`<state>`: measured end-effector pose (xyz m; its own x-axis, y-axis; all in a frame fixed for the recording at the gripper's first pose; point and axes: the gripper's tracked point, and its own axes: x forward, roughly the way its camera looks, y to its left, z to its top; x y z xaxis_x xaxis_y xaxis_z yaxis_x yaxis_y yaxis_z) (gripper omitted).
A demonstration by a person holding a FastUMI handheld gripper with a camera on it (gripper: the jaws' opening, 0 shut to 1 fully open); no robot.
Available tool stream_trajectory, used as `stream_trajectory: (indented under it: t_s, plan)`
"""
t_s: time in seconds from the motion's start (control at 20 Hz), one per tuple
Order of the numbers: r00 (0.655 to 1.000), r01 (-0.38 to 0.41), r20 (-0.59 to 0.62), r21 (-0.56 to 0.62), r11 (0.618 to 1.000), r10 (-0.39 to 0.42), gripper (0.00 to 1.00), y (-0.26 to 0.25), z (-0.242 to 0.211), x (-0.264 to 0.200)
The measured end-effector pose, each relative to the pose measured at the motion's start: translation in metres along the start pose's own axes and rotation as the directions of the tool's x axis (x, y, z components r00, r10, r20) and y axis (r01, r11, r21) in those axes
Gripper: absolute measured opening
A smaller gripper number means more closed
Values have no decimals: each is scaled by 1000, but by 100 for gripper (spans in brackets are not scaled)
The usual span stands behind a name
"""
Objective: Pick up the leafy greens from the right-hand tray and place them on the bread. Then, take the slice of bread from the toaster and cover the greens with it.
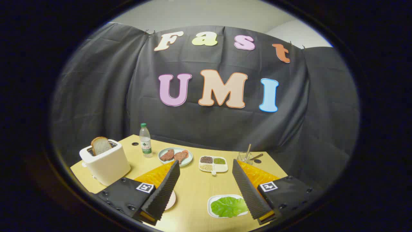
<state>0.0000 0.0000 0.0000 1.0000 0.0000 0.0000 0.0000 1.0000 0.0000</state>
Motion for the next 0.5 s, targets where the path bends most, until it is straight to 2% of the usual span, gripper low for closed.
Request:
stream_trajectory:
  t_s: [0.5]
  plan:
    - [999, -40, 10, 1, 999, 40, 100, 0, -2, -14]
